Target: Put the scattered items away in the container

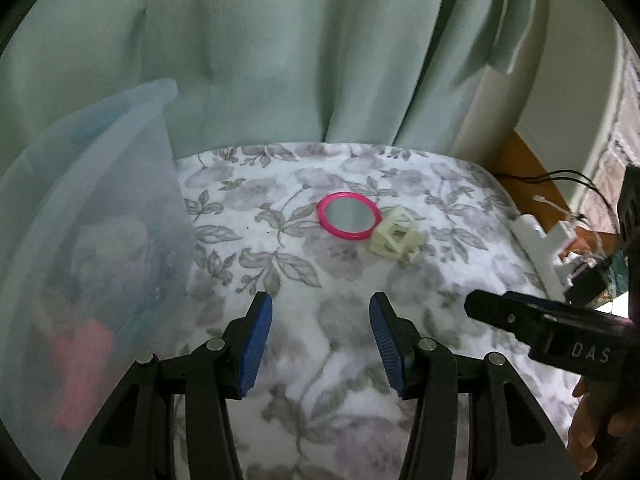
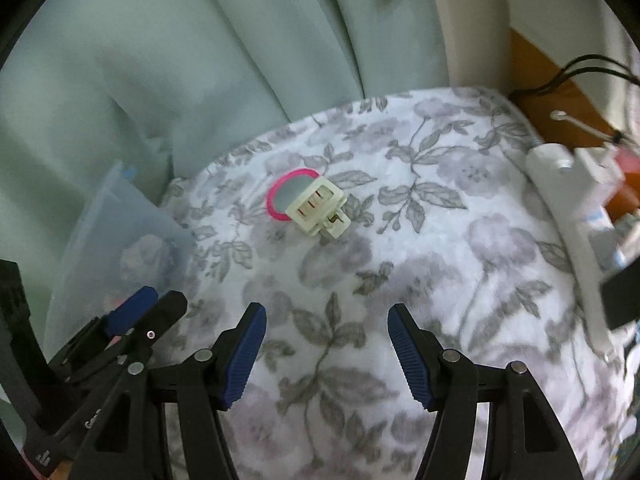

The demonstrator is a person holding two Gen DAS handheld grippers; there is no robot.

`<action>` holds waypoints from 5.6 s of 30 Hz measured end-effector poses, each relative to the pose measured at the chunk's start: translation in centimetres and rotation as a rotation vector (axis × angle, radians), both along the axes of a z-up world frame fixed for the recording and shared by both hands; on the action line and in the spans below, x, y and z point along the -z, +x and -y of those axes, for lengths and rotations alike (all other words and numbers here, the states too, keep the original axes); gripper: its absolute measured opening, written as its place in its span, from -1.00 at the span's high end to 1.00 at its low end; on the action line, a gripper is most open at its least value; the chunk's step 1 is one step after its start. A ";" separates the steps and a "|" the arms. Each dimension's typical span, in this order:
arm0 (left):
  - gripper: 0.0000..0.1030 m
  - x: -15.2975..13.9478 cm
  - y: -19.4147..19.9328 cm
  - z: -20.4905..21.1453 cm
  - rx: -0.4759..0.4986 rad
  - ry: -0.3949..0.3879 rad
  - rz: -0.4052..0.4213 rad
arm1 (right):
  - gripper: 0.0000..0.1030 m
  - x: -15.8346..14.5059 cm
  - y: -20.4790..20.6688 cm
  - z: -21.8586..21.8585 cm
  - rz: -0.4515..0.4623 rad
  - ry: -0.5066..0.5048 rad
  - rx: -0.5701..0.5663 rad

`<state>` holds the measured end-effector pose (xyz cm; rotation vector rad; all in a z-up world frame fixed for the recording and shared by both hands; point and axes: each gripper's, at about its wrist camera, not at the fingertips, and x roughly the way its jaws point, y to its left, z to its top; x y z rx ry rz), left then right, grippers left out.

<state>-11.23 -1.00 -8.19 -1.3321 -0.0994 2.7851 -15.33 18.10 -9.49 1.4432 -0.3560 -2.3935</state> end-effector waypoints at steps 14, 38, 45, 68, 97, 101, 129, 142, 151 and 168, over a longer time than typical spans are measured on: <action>-0.01 4.4 -3.9 2.4 -0.061 0.012 0.064 | -0.33 5.2 -8.3 4.9 -0.026 0.114 -0.067; -0.30 6.8 -11.3 -3.5 0.071 -0.045 0.041 | 0.03 5.1 -9.9 -2.2 -0.078 0.133 0.169; -0.53 7.5 -13.2 -4.3 0.079 -0.081 0.026 | 0.02 5.3 -9.9 -2.0 -0.101 0.153 0.171; -0.43 7.2 -8.9 -3.9 0.024 -0.060 0.065 | 0.03 5.4 -6.2 -1.5 -0.028 0.125 0.225; -0.43 2.3 5.4 -3.2 0.023 -0.059 0.100 | 0.11 0.1 6.8 -1.6 -0.004 0.088 0.180; -0.43 2.5 5.4 -2.8 0.003 -0.054 0.109 | -0.02 0.5 6.6 -1.8 -0.002 0.070 0.178; -0.44 6.7 1.3 0.2 -0.069 0.046 0.201 | -0.68 5.1 3.3 0.1 -0.032 0.108 0.125; -0.44 6.8 1.3 0.0 -0.083 0.060 0.199 | -0.93 5.4 3.3 -0.1 -0.029 0.039 0.127; -0.44 6.9 1.2 0.0 -0.083 0.058 0.194 | -0.90 5.2 3.4 -0.3 -0.048 0.025 0.155; -0.44 6.7 1.1 -0.2 -0.071 0.071 0.188 | -0.37 5.4 3.0 1.3 -0.108 0.304 0.141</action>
